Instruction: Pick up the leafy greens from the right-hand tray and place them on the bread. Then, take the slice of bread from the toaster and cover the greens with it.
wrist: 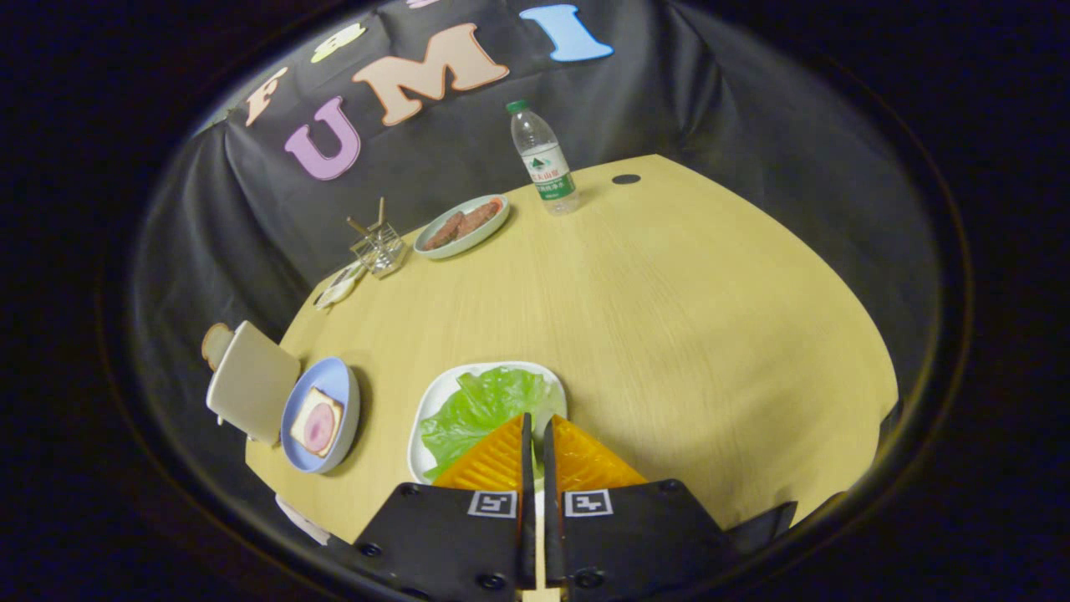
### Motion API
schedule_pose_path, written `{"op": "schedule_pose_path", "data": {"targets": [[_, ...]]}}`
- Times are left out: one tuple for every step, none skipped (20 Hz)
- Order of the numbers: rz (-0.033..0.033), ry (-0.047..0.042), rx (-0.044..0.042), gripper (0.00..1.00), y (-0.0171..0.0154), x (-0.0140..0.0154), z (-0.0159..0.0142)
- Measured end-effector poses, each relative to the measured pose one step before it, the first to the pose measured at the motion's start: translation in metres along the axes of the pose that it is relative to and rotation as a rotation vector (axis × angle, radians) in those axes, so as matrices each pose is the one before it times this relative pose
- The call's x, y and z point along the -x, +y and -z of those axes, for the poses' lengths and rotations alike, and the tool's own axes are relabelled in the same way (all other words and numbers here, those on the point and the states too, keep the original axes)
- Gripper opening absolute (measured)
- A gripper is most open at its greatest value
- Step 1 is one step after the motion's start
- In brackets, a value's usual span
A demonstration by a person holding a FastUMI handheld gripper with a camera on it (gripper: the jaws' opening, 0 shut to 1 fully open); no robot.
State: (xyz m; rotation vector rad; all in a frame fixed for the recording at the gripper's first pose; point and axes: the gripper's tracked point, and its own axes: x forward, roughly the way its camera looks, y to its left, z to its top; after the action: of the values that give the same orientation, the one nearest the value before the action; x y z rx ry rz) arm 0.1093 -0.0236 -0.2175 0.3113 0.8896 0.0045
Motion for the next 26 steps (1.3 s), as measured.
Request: {"op": "schedule_pose_path", "data": {"targets": [[-0.01407,-0.01092,-0.00461,0.07,0.00625,0.00364,-0.00302],[-0.00927,-0.01381,0.00076,0.07,0.00512,0.00303,-0.00343],[-0.00467,-0.01735,0.00022,0.07,0.00171,0.00303,-0.00582],[-0.01679,-0.00962,-0.01523,0.05,0.00668,0.01213,-0.00271],[-0.01769,-0.00721,-0.01312,0.03,0.00478,-0.00476,-0.00004],[-0.00708,-0.00473,-0.01400,0.03,0.00199,0.00140,-0.00219],[-0.00874,-0.00736,-0.01621,0.03,0.00354,0.00130,-0.00222],[-0.01673,-0.00631,-0.01728,0.03,0.00560,0.00152,-0.00272],[-0.01245,-0.00885,-0.01448,0.03,0.00475,0.00281,-0.00298],[-0.00931,-0.00707,-0.01037,0.03,0.00436,0.00087,-0.00306],[-0.00956,-0.00725,-0.00597,0.03,0.00470,0.00181,-0.00143],[-0.00763,-0.00911,-0.00251,0.03,0.00577,0.00198,-0.00297],[-0.01220,-0.00993,0.00042,0.03,0.00767,0.00096,-0.00315],[-0.01490,-0.00991,0.00403,0.03,0.00968,0.00138,-0.00290],[-0.01740,-0.00851,0.00845,0.03,0.01160,0.00159,-0.00228],[-0.01919,-0.00579,0.01106,0.03,0.01347,0.00107,-0.00162],[-0.02388,-0.00418,0.00992,0.03,0.01457,0.00218,-0.00073],[-0.03012,-0.00401,0.00946,0.03,0.01774,0.00056,-0.00110],[-0.03075,-0.00483,0.00778,0.03,0.01734,0.00021,0.00019],[-0.03057,-0.00703,0.00269,0.03,0.01958,0.00017,-0.00060],[-0.03429,-0.00516,-0.00127,0.03,0.01898,-0.00059,0.00072],[-0.03657,-0.00309,-0.00537,0.03,0.01939,-0.00285,0.00189],[-0.03766,-0.00098,-0.00821,0.03,0.01880,-0.00263,0.00484],[-0.03512,0.00339,-0.00533,0.03,0.01773,-0.00520,0.00564],[-0.02508,0.00753,0.00075,0.03,0.01423,-0.00561,0.00815],[-0.01786,0.00753,0.00771,0.03,0.01101,-0.00837,0.00636]]}}
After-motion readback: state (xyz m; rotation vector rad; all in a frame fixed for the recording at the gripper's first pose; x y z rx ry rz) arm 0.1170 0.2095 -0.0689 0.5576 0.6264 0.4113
